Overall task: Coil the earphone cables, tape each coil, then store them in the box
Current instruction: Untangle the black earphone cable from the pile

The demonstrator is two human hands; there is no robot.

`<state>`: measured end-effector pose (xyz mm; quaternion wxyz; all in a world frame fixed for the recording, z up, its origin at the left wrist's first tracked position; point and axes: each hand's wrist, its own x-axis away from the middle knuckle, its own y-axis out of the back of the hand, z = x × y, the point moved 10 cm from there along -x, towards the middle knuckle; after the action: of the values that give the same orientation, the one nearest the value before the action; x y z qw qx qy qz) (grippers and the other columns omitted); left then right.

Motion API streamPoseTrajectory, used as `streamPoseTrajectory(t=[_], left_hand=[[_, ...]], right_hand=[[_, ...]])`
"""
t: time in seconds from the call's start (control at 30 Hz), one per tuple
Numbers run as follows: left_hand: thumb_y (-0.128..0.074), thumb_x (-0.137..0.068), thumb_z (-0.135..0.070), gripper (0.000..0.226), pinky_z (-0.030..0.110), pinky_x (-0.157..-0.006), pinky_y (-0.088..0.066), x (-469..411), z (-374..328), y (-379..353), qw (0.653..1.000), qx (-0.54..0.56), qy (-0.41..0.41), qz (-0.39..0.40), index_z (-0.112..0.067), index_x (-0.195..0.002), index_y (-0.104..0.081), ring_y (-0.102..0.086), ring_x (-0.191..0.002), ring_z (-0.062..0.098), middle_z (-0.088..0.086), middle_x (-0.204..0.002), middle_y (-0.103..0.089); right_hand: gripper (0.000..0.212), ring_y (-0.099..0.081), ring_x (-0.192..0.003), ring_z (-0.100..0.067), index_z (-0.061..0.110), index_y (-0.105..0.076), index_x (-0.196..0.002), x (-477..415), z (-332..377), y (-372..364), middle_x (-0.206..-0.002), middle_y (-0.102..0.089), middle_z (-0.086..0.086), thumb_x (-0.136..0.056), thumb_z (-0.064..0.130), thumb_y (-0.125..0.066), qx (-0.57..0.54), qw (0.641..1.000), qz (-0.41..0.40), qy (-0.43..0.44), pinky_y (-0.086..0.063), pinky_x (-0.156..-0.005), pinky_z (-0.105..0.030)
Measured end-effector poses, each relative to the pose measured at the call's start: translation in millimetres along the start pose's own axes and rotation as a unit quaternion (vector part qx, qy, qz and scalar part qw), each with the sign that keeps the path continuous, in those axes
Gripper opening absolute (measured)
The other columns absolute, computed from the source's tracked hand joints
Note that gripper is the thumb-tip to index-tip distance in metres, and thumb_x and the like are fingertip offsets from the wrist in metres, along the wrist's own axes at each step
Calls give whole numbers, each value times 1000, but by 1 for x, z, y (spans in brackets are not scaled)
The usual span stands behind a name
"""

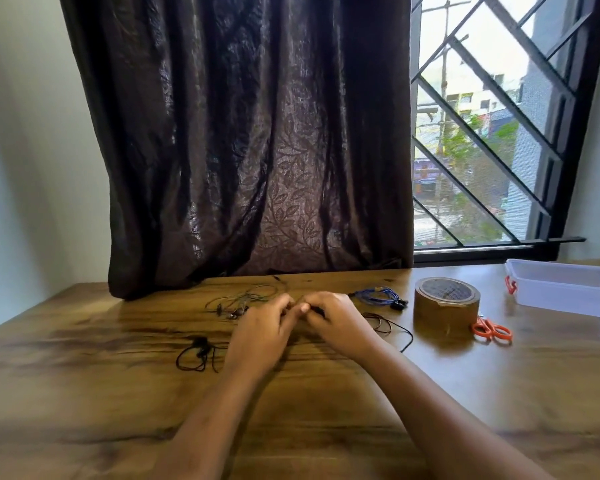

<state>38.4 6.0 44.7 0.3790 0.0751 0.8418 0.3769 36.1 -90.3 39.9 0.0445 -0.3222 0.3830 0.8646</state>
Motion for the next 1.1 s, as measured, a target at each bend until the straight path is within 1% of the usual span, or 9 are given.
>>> streamPoseTrajectory(t=[0.17, 0.3, 0.4, 0.53, 0.6, 0.7, 0.9, 1.03, 1.1], left_hand=[[-52, -93, -37, 26, 22, -45, -30, 13, 59, 79, 963, -82, 151, -208, -16, -85, -64, -51, -53, 10, -6, -61, -55], [-53, -94, -29, 19, 25, -58, -37, 24, 85, 83, 936, -181, 247, -173, -15, -101, -63, -52, -70, 14, -4, -77, -57], [-55, -91, -22, 21, 31, -80, -39, 9, 52, 57, 952, -230, 144, -140, -17, -110, -62, -54, -96, 19, 2, -107, -61], [-40, -98, -32, 24, 23, -79, -43, 0, 8, 15, 997, -2, 26, -71, -22, -105, -61, -56, -91, 5, -9, -100, -63], [-40, -99, -33, 22, 18, -63, -42, 1, 6, -5, 997, 71, 32, -7, -24, -91, -59, -57, -72, 0, -10, -81, -62], [-46, -98, -29, 27, 16, -52, -33, -1, 21, 14, 995, 68, 58, -51, -23, -74, -58, -47, -55, 1, -9, -60, -52], [-45, -98, -24, 20, 15, -53, -32, 12, 68, 72, 974, -58, 134, -172, -17, -86, -60, -53, -62, 6, -8, -67, -55], [-48, -96, -25, 19, 27, -76, -42, 5, 62, 63, 972, -141, 123, -145, -14, -104, -62, -57, -91, 17, -1, -95, -62], [-45, -97, -30, 25, 28, -88, -40, -1, 45, 45, 986, -87, 87, -110, -18, -113, -59, -50, -103, 11, -6, -108, -56]], right_hand=[[27, -56, -67, -1, 35, -55, -71, 6, -21, 30, -69, -60, 13, -95, 24, -57, -8, 997, -64, -33, -42, -64, -15], [18, -60, -74, -6, 27, -62, -77, 9, -33, 31, -76, -65, 9, -95, 26, -56, -1, 996, -69, -63, -48, -69, -24], [17, -59, -72, -6, 31, -59, -79, 4, -18, 18, -76, -63, 10, -95, 31, -54, 14, 998, -53, -34, -48, -66, -25], [16, -53, -72, -4, 31, -57, -80, 1, 2, 5, -74, -54, 19, -95, 25, -53, 43, 998, -30, 14, -44, -67, -23], [16, -49, -74, -1, 30, -58, -82, 2, 6, 5, -73, -49, 24, -94, 21, -53, 56, 998, -25, 28, -40, -69, -20], [14, -54, -78, 0, 31, -62, -84, 2, 0, 13, -78, -54, 22, -95, 26, -54, 48, 998, -36, 32, -44, -72, -20], [23, -53, -71, 4, 37, -52, -77, 9, -26, 38, -69, -54, 22, -94, 23, -57, 35, 994, -105, -4, -38, -66, -17], [19, -54, -72, 1, 33, -54, -78, 8, -23, 29, -73, -55, 20, -96, 26, -55, 14, 995, -96, -8, -39, -67, -15], [18, -52, -72, 1, 34, -52, -78, 5, -14, 19, -73, -53, 20, -96, 29, -54, 16, 997, -78, 5, -39, -67, -15]])
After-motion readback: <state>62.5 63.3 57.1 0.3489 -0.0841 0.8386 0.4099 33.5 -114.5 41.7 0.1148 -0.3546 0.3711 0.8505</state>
